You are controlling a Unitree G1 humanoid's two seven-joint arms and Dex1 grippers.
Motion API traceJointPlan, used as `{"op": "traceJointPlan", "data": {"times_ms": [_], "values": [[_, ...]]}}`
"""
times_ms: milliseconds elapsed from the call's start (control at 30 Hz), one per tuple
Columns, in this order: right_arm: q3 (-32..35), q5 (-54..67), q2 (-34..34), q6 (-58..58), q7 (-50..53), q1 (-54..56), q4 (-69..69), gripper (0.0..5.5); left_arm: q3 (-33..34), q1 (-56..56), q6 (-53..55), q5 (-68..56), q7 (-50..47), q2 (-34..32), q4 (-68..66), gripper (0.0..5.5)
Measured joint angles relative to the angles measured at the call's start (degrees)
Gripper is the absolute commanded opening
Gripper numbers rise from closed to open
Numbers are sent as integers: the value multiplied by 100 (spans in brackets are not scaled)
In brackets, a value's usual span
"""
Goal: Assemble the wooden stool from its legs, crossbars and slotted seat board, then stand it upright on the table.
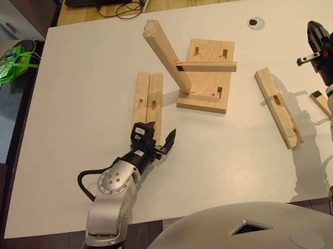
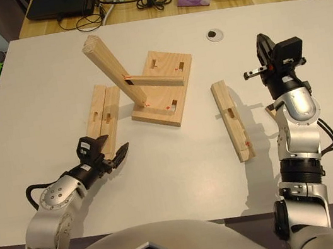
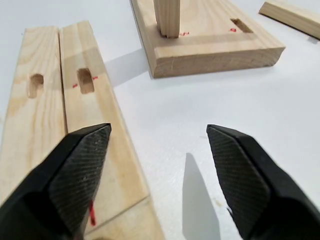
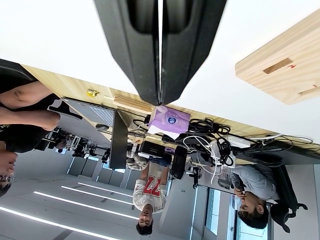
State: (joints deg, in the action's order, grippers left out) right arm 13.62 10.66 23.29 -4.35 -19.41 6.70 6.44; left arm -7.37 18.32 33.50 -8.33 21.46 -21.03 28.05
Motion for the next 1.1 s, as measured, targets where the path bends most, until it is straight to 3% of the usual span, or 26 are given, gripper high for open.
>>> {"op": "traceJointPlan", "data": {"times_ms": [333, 733, 1100], "values": [[-20, -146, 0, 0, 0, -3, -43, 0, 198, -178, 576, -21, -287, 92, 3, 355], [-18, -217, 3, -13, 14, 16, -36, 0, -121, -270, 1140, -5, -289, -8, 60, 355], [-100, -324, -14, -100, 95, 19, -29, 0, 7, -448, 1204, 2, -386, -25, -109, 355]]}}
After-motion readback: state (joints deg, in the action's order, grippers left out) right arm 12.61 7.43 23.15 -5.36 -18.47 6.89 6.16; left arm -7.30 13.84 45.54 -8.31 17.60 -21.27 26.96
